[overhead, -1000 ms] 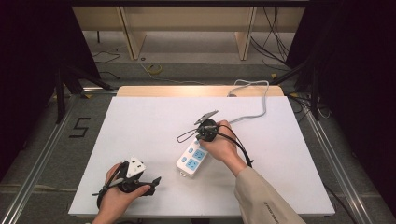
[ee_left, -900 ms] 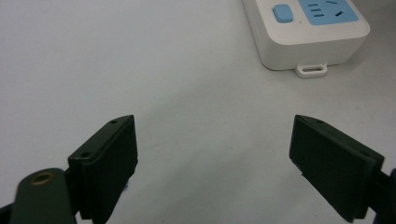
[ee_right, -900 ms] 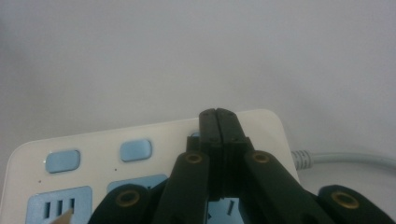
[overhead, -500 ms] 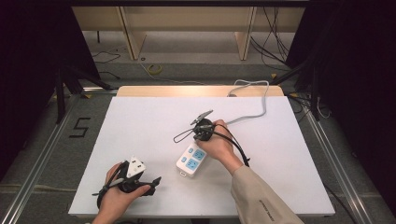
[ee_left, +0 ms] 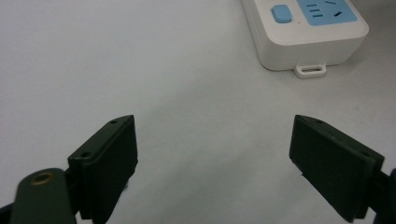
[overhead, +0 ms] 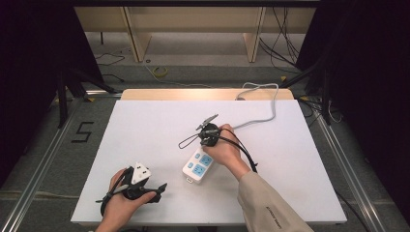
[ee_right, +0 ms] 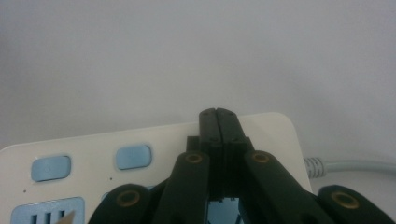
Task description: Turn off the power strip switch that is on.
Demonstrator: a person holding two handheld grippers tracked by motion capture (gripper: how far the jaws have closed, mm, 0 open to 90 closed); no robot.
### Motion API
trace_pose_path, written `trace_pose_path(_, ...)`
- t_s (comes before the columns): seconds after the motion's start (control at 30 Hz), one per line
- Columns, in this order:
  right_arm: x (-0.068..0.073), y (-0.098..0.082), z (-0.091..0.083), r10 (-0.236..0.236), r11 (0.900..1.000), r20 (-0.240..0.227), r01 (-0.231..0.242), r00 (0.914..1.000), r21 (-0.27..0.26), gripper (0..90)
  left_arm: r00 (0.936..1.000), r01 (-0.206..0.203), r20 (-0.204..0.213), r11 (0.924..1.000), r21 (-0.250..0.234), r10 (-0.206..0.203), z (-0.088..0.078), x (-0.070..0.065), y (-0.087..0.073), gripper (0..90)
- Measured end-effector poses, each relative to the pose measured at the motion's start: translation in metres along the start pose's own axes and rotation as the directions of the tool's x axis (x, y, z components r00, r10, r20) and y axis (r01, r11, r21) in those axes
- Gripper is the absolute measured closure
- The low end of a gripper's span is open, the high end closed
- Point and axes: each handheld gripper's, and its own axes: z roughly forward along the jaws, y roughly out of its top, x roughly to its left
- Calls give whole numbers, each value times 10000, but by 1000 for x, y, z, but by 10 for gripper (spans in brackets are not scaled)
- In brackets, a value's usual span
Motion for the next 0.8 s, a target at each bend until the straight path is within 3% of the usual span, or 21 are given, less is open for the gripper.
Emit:
trace_pose_path(0.13,1,1,0,-142,9998,82,141,9999,107,900,10000,-4,-5,10000,-11,4,0,0,0,149)
trace_pose_path(0.37,3,2,-1,118,9996,59,-120,9999,260,900,10000,-17,-15,10000,-23,17,0,-1,0,149)
trace_pose_path(0.8,4,4,0,37,9989,122,-43,9999,474,900,10000,-69,12,10000,55,69,0,-1,0,149)
